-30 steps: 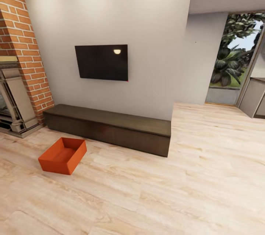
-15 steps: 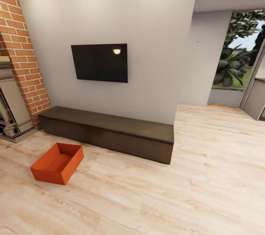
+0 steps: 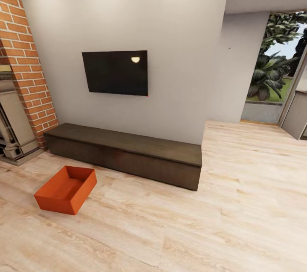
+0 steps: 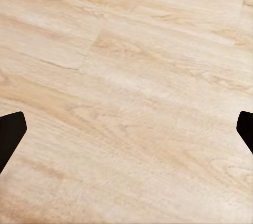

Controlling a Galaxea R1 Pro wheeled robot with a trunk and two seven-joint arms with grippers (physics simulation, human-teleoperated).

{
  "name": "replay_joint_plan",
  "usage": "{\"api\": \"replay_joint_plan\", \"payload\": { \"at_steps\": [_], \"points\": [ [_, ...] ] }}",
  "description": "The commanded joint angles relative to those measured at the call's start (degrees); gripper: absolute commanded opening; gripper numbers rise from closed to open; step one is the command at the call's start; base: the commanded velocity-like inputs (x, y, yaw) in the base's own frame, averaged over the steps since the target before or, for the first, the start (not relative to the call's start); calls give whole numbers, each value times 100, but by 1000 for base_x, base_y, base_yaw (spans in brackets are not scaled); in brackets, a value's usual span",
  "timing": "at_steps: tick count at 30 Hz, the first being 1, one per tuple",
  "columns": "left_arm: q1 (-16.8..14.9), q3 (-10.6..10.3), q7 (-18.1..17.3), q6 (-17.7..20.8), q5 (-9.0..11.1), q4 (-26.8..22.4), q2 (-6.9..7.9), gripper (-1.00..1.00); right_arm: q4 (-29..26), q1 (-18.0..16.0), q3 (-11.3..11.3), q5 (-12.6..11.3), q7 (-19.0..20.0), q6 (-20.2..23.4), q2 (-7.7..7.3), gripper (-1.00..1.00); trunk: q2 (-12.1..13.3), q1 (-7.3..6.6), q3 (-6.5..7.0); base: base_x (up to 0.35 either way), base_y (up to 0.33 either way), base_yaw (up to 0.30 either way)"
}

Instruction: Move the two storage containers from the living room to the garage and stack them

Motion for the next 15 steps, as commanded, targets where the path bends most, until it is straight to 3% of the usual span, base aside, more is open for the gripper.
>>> {"api": "replay_joint_plan", "payload": {
  "at_steps": [1, 15],
  "points": [
    [-9, -9, -27, -34, 53, 21, -1, 100, -10, 3, 2, 19, -8, -4, -1, 100, -3, 0, -5, 0, 0, 89],
    [-7, -2, -27, -56, 80, 21, 5, 100, -9, 3, 4, 19, -10, 0, -1, 100, -3, 0, -5, 0, 0, 266]
  ]
}}
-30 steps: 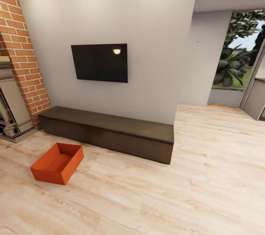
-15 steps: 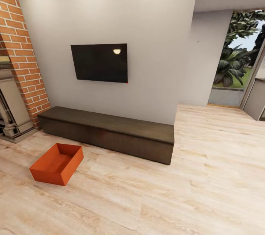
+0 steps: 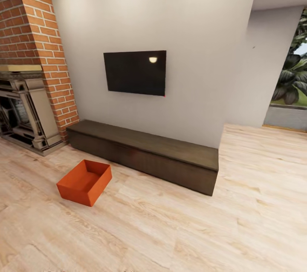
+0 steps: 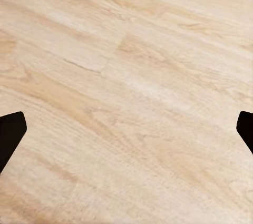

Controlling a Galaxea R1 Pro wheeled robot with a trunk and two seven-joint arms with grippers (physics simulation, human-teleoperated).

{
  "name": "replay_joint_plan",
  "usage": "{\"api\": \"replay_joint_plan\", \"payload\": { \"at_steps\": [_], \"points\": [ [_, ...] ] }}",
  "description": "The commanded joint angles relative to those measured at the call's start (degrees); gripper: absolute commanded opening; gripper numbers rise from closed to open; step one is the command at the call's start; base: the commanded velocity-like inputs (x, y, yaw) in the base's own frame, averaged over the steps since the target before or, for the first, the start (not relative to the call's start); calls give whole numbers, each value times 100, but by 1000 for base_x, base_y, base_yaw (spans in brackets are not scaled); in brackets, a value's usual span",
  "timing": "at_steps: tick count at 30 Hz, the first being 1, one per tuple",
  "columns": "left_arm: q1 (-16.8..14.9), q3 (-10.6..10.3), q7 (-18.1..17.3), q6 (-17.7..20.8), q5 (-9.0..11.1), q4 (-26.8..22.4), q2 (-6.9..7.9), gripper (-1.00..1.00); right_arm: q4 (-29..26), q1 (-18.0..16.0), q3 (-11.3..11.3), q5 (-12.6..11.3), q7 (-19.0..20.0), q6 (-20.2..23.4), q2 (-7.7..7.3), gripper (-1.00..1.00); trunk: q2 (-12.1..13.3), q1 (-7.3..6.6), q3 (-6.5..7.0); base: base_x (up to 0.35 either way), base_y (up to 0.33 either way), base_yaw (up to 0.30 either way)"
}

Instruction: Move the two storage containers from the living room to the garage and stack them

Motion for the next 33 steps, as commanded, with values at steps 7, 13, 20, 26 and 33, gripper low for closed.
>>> {"api": "replay_joint_plan", "payload": {
  "at_steps": [7, 13, 20, 26, 33],
  "points": [
    [-11, -13, -29, -26, 53, 23, -2, 100, -11, 4, 8, 19, -7, 0, -1, 100, -3, 0, -5, 0, 0, 290],
    [-11, -12, -29, -21, 53, 23, -2, 100, -11, 4, 5, 19, -7, 0, -1, 100, -3, 0, -5, 0, 0, 291],
    [-10, -10, -29, -20, 53, 23, -2, 100, -11, 4, 5, 19, -7, 0, -1, 100, -3, 0, -5, 0, 0, 291],
    [-11, -6, -29, -20, 58, 23, -2, 100, -11, 4, 8, 19, -7, -3, -1, 100, -3, 0, -5, 0, 0, 291],
    [-9, -6, -29, -20, 61, 23, 4, 100, -11, 4, 9, 19, -7, -4, -1, 100, -3, 0, -5, 0, 0, 291]
  ]
}}
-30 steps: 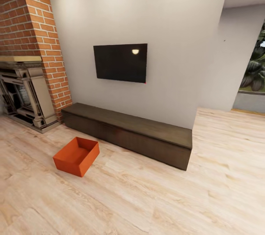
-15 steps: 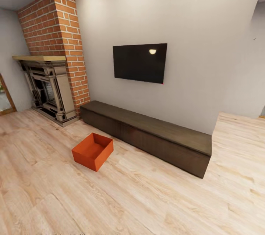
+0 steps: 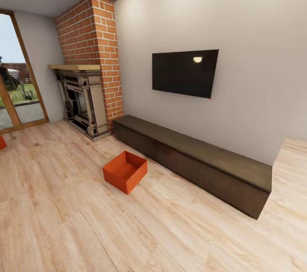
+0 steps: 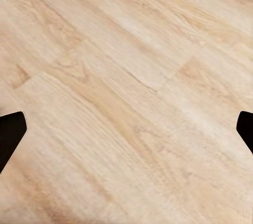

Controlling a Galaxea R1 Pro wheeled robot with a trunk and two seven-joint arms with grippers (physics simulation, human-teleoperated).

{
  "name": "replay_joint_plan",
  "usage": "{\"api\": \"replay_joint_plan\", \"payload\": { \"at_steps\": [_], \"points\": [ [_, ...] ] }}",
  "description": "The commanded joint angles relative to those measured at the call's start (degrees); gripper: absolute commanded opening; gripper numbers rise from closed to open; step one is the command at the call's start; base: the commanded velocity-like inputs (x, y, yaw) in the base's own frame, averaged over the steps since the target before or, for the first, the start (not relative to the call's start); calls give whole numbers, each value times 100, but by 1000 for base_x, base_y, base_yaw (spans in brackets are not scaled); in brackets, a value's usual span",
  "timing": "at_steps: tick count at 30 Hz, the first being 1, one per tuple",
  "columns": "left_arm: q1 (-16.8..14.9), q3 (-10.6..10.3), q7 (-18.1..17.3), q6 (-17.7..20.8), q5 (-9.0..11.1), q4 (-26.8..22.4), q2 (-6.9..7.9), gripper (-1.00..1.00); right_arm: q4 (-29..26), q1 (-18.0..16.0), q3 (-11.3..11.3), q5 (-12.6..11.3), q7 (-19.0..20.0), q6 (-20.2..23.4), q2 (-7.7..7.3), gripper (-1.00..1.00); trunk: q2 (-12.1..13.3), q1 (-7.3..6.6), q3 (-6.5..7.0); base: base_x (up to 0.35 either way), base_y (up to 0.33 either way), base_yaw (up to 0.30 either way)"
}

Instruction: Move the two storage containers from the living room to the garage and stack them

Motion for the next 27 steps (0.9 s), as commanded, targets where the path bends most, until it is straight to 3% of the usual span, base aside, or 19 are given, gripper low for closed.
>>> {"api": "replay_joint_plan", "payload": {
  "at_steps": [1, 27],
  "points": [
    [-11, -8, -30, -33, 55, 23, -1, 100, -11, 4, 2, 19, -7, -4, -1, 100, -3, 0, -5, 15, 0, 291],
    [-13, 1, -30, -26, 55, 23, 6, 100, -11, 4, 2, 19, -7, -8, -1, 100, -3, 0, -5, 210, 157, 291]
  ]
}}
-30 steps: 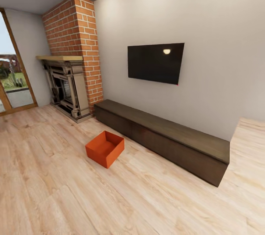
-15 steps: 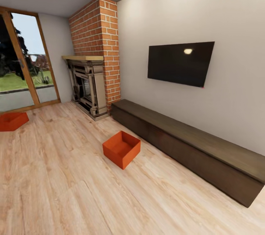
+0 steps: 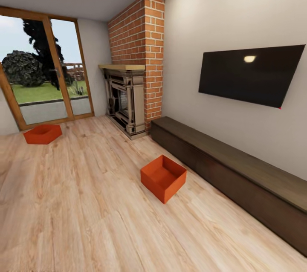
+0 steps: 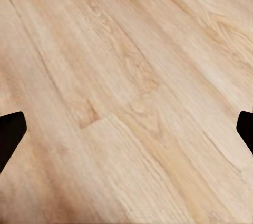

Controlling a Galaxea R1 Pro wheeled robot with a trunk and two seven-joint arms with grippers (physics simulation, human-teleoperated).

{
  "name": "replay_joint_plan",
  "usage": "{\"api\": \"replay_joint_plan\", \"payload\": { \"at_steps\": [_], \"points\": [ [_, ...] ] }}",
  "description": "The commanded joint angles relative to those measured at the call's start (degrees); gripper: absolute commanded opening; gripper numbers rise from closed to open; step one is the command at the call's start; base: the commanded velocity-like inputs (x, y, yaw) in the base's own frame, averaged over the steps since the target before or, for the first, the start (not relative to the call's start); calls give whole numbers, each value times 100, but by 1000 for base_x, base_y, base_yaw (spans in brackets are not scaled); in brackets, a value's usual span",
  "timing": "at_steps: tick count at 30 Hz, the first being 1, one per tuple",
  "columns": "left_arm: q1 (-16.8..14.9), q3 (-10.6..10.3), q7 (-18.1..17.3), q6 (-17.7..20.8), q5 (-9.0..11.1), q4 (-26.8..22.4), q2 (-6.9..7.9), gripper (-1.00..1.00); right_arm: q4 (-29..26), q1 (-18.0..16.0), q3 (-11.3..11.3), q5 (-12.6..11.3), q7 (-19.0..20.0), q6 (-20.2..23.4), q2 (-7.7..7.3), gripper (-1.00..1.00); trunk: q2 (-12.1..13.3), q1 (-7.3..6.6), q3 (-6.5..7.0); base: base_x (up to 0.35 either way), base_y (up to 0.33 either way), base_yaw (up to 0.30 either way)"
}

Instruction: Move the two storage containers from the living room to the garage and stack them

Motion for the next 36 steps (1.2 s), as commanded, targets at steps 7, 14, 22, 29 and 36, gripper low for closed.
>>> {"api": "replay_joint_plan", "payload": {
  "at_steps": [7, 14, 22, 29, 36],
  "points": [
    [-10, -7, -32, -33, 61, 22, 6, 100, -12, 4, -2, 21, -7, -1, -1, 100, -3, 3, -5, 241, 182, 291],
    [-10, -7, -32, -30, 64, 22, 11, 100, -12, 4, -2, 21, -7, -5, -1, 100, -3, 3, -5, 253, 184, 291],
    [-9, -7, -32, -24, 64, 22, 13, 100, -12, 4, -2, 21, -6, -3, -1, 100, -3, 3, -5, 258, 191, 176],
    [-9, -7, -32, -24, 64, 22, 20, 100, -12, 4, -3, 21, -7, -3, -1, 100, -3, 3, -5, 260, 204, 7],
    [-10, -7, -35, -24, 64, 20, 44, 100, -12, 4, -2, 21, -4, -4, -1, 100, -3, 3, -5, 261, 206, 0]
  ]
}}
